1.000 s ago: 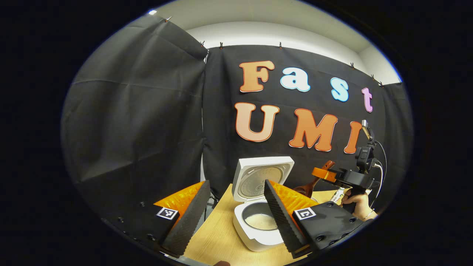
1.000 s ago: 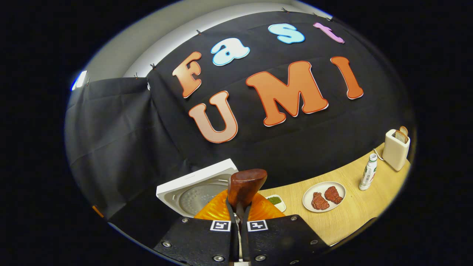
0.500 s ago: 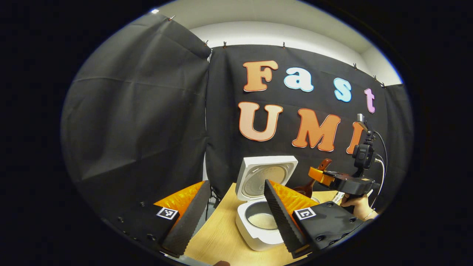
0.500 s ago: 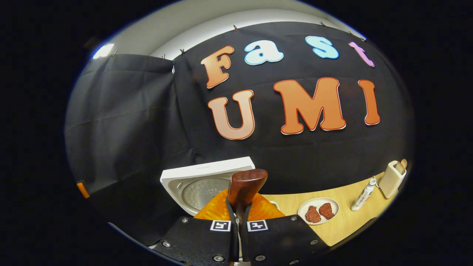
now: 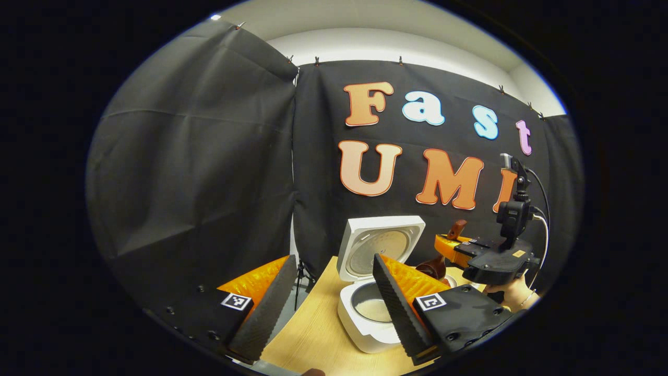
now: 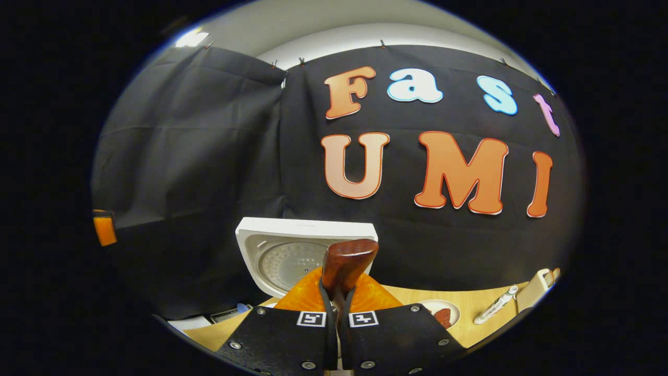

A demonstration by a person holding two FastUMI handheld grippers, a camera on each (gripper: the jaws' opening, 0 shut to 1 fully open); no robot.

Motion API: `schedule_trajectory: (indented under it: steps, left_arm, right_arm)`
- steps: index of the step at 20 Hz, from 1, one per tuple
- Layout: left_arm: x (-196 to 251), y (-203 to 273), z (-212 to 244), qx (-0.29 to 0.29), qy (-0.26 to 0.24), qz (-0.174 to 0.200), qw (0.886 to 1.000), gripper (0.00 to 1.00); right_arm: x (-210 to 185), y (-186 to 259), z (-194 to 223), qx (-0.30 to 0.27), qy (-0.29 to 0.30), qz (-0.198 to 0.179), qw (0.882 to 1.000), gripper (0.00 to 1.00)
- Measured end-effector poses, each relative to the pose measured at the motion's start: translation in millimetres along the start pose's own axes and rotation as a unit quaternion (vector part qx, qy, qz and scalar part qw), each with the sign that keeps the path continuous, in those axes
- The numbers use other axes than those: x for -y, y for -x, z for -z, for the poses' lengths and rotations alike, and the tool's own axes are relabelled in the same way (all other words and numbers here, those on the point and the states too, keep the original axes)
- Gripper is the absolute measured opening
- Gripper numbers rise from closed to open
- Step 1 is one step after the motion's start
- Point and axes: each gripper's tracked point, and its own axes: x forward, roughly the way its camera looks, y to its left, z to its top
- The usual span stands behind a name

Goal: Close the left gripper, press the button to open the rice cooker; take a wooden spoon from the chopstick holder with the right hand, scoop a spoonful of rice and pour it into the rice cooker, then put the wooden spoon back into the chopstick holder.

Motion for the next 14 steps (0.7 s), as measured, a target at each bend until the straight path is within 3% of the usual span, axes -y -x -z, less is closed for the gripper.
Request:
schedule_trajectory:
  steps: [8, 11, 14]
  left_arm:
    - [-2.2, -1.6, 1.3, -0.002, -0.001, -0.004, 1.000, 0.99]
    - [-2.5, -0.9, 1.5, -0.002, 0.002, -0.005, 1.000, 0.99]
    - [-1.6, 0.3, -1.1, -0.002, 0.009, -0.002, 1.000, 0.99]
  right_arm:
    - [-31.6, 2.0, 8.2, 0.006, 0.098, -0.031, 0.995, 0.02]
    - [-30.5, 2.6, 9.9, 0.003, 0.070, -0.035, 0.997, 0.02]
    - [-18.1, 5.0, 7.5, -0.003, -0.001, -0.030, 1.000, 0.02]
